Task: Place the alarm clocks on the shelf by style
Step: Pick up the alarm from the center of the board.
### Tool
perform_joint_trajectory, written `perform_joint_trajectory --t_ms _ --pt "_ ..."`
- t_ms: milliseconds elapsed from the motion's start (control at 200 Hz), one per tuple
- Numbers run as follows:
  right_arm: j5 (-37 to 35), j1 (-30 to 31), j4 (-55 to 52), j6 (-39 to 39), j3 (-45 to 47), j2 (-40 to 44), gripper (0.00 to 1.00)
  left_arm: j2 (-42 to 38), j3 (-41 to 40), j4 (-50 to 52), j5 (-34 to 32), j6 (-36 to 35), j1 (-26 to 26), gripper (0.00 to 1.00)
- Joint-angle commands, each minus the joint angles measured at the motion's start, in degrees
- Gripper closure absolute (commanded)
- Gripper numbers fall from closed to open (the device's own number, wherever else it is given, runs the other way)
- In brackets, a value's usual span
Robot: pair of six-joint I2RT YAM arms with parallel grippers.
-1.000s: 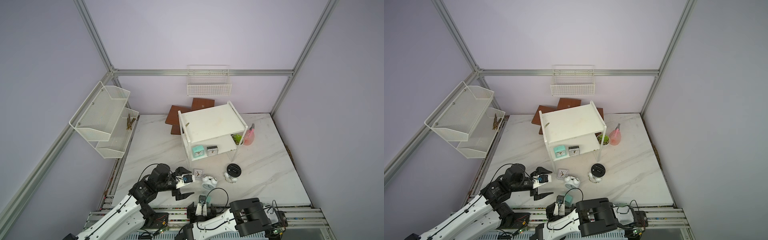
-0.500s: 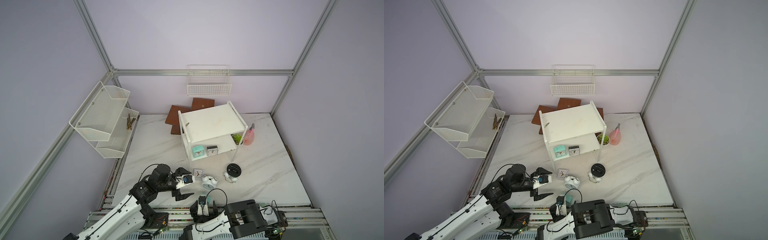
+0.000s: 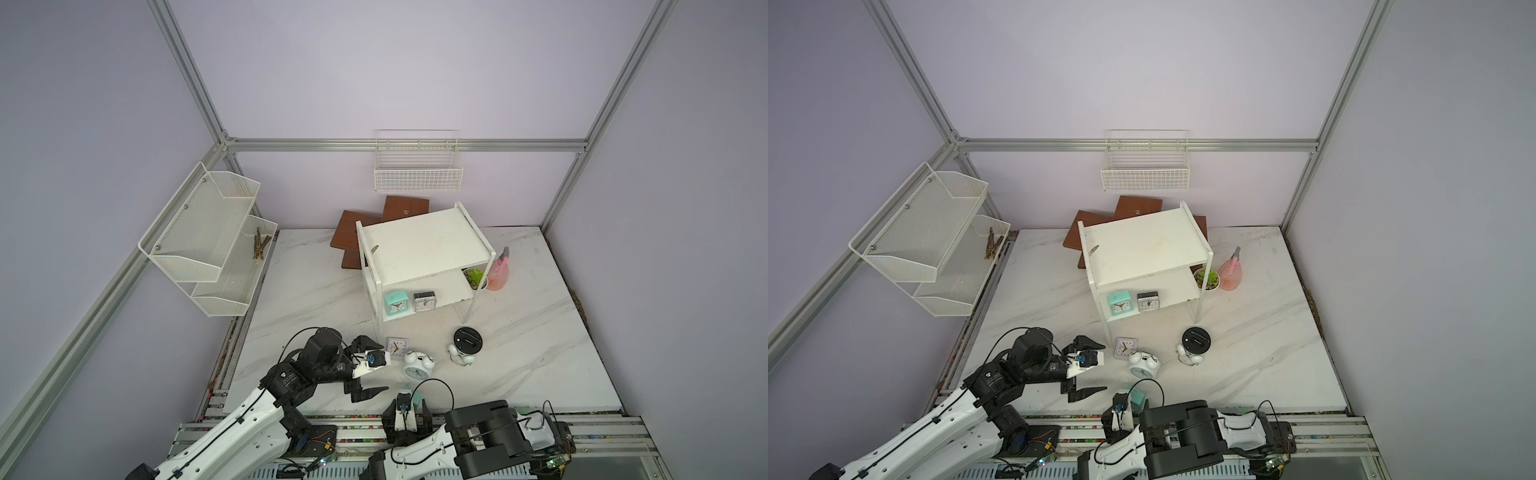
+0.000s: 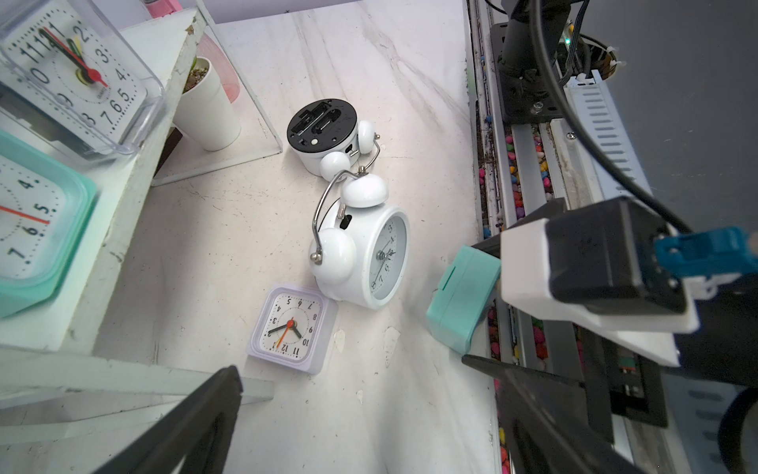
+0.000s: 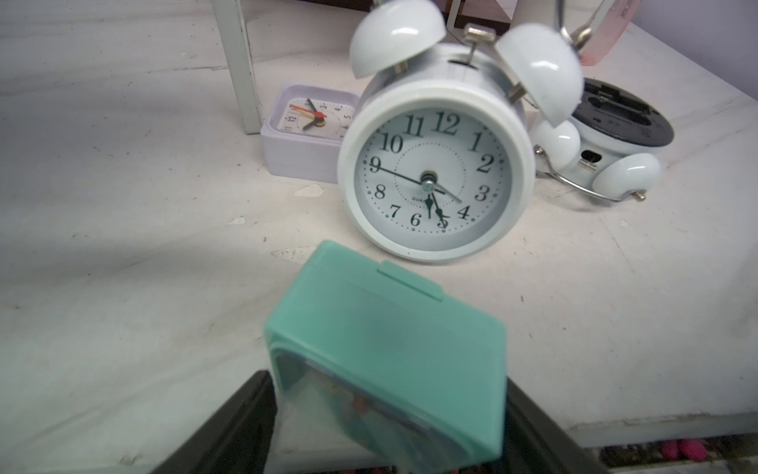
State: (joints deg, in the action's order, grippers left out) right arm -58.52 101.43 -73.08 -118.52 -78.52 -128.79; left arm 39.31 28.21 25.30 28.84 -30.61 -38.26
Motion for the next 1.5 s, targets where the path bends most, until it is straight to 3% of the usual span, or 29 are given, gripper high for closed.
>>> perform_joint_trajectory --t_ms 0,110,125,180,330,580,955,1070,1135,1215,1340,1495 --pt "-1.42 0.26 0.48 -25.67 -0.06 -0.59 0.25 -0.28 -0.41 -1.0 2.16 0.64 0.38 0.0" --pt "-1.86 0.28 0.48 -24.87 -0.26 -0.71 0.32 -0.28 -0.59 -1.02 2.01 0.55 0.38 0.0" --pt "-1.98 0.27 0.36 -24.76 -0.32 -0.71 0.38 -0.21 -0.68 -1.01 2.0 0.55 0.38 0.0" --pt "-2.2 0.33 0.31 -24.36 -0.37 -0.6 0.43 -0.25 -0.69 -0.84 2.07 0.55 0.38 0.0" --pt "-2.7 0.57 -0.29 -22.9 -0.34 0.12 0.5 -0.14 -0.54 -0.85 1.84 0.55 0.38 0.0" --pt "-6.43 0.92 -0.7 -15.82 2.22 6.47 0.53 0.5 -0.6 -1.09 1.75 0.36 0.38 0.0" --pt "-10.46 -1.34 0.23 7.42 7.46 24.01 0.56 1.67 -0.71 -1.05 1.65 0.03 0.46 0.0" --pt "-10.2 -3.09 9.13 21.2 10.95 30.67 0.57 2.16 -0.76 -1.09 1.75 0.02 0.56 0.0" --pt "-7.76 -4.05 20.34 33.2 14.42 34.25 0.57 2.47 -0.64 -1.06 1.58 0.02 0.56 0.0" --pt "-3.08 -4.9 34.68 42.14 20.39 38.2 0.56 2.74 -0.6 -1.04 1.31 0.01 0.56 0.0" --pt "3.25 -5.54 49.0 48.5 28.28 40.02 0.52 2.79 -0.55 -0.97 0.82 -0.06 0.64 0.0" --pt "6.79 -5.92 52.2 52.91 27.15 35.55 0.38 3.27 -0.69 -0.87 1.22 -0.76 0.69 0.0"
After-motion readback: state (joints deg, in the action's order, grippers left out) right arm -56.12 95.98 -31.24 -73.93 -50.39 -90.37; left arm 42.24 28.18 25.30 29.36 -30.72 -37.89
